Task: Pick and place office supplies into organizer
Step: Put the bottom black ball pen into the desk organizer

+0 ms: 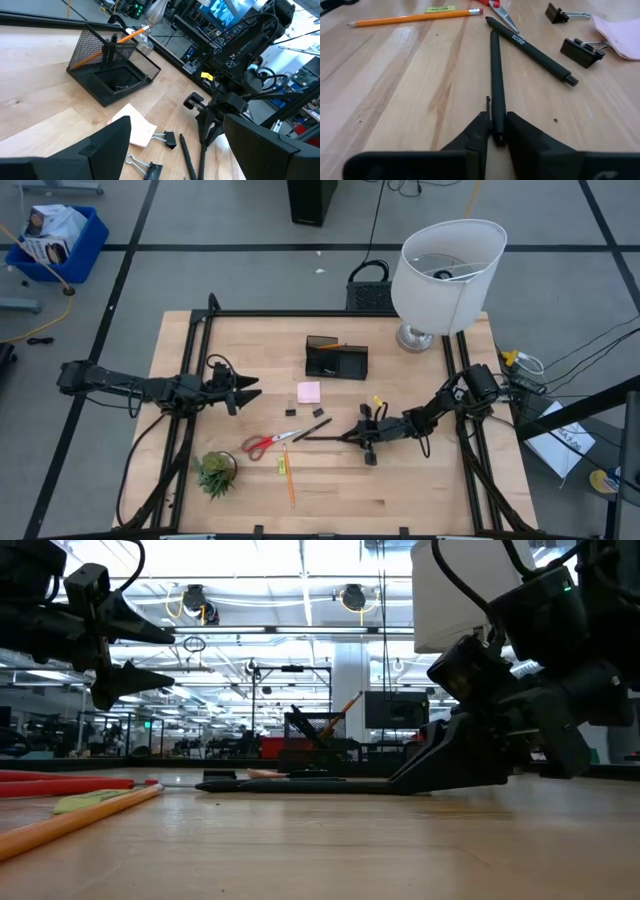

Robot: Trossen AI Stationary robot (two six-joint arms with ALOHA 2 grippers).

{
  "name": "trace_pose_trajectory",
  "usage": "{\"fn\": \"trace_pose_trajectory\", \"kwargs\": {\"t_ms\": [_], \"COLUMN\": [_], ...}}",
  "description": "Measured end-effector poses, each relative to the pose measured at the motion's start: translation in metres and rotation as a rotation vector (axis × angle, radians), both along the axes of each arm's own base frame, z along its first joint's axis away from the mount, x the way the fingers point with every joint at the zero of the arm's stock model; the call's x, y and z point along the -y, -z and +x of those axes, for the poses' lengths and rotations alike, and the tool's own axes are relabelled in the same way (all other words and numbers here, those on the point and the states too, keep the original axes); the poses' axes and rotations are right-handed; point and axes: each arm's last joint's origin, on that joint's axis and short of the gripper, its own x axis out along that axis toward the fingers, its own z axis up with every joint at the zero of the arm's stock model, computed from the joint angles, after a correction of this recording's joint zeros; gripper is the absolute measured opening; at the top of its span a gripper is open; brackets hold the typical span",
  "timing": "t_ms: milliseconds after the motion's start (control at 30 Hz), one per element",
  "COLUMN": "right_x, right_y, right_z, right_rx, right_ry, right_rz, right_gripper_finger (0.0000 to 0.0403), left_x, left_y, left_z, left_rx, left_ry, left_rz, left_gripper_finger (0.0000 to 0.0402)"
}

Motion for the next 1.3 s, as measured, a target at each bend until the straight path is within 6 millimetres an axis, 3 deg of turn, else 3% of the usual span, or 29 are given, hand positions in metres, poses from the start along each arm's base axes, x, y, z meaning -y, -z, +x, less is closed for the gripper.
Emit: {"fn": "trace_pose_trajectory", "kwargs": {"t_ms": [267,433,733,1033,1167,1300], "right_x": [-0.001,-0.004,-0.002,0.007,0.024,0.044], "right_y": [-0.002,-0.013,-0.023,-0.067,-0.097,-0.122], "right_z": [0.001,0.005,0.007,0.005,0.000,-0.002], "right_rx": [0.032,0.148,0.219,0.298,0.319,0.221], "right_ry": [-0.011,-0.024,0.028,0.149,0.228,0.305], "right_rz": [0.017,0.056,0.004,-0.033,-0.073,-0.080], "right_gripper_finger": [0.0054,0.0048,0.0051,0.0044,0.0046,0.0045], "left_x": [0.000,0.000,0.000,0.000,0.000,0.000], "left_y": [0.000,0.000,0.000,0.000,0.000,0.000], "left_z": [0.000,0.000,0.000,0.000,0.000,0.000], "left_rx": [0.000,0.000,-0.001,-0.001,-0.001,0.000], "left_ry": [0.000,0.000,0.000,0.000,0.000,0.000], "left_rz": [0.000,0.001,0.001,0.003,0.002,0.000], "left_gripper_finger": [0.0324,0.0324,0.0324,0.0324,0.0324,0.0324]}}
